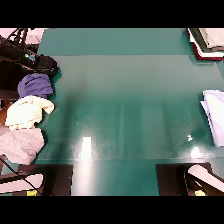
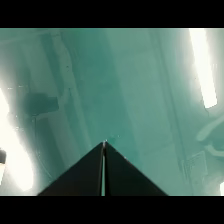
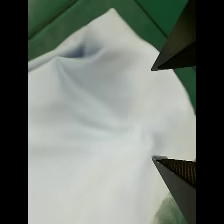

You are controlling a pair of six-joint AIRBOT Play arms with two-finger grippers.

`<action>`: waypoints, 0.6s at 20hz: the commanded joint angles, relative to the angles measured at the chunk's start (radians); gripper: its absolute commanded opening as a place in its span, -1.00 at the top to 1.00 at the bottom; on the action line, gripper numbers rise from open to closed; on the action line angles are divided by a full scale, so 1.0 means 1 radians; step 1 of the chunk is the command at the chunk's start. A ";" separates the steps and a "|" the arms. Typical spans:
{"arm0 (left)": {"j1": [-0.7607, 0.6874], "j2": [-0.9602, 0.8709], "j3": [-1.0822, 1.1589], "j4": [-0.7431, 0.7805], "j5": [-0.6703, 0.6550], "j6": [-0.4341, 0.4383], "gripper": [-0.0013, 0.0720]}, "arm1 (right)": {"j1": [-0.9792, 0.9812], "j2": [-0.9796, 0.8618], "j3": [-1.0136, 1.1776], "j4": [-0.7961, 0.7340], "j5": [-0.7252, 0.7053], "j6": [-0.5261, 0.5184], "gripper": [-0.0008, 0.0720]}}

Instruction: Fold the shirts.

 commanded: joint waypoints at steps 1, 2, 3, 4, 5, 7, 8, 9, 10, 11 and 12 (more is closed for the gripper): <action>0.000 0.000 0.000 0.000 0.000 0.000 0.91 | -0.063 0.001 0.068 -0.008 0.038 0.044 -0.69; 0.000 0.000 0.000 0.000 0.000 0.000 0.91 | -0.070 0.001 0.090 0.011 0.037 0.064 -0.69; 0.000 0.000 0.000 0.000 0.002 0.000 0.91 | -0.069 0.001 0.106 0.064 0.043 0.062 -0.68; 0.000 0.000 0.000 0.000 0.002 -0.001 0.91 | -0.060 0.002 0.117 0.142 0.050 0.061 -0.66; 0.000 0.000 0.000 0.000 0.001 -0.001 0.91 | -0.036 0.002 0.122 0.227 0.072 0.043 -0.54; 0.000 0.000 0.000 0.000 0.002 -0.001 0.91 | 0.059 0.001 0.120 0.398 0.142 -0.038 -0.54; 0.000 0.000 0.000 0.000 0.005 0.000 0.91 | 0.129 0.001 0.120 0.455 0.186 -0.064 -0.54; 0.000 0.000 0.000 0.000 0.012 0.000 0.91 | 0.206 0.001 0.120 0.479 0.212 -0.067 -0.54; 0.000 0.000 0.000 0.000 0.019 -0.001 0.91 | 0.298 0.001 0.120 0.479 0.221 -0.068 -0.54; 0.000 0.000 0.000 0.000 0.019 -0.001 0.91 | 0.393 0.001 0.120 0.478 0.219 -0.068 -0.54; 0.000 0.000 0.000 0.000 0.019 -0.002 0.91 | 0.475 0.001 0.121 0.478 0.216 -0.068 -0.54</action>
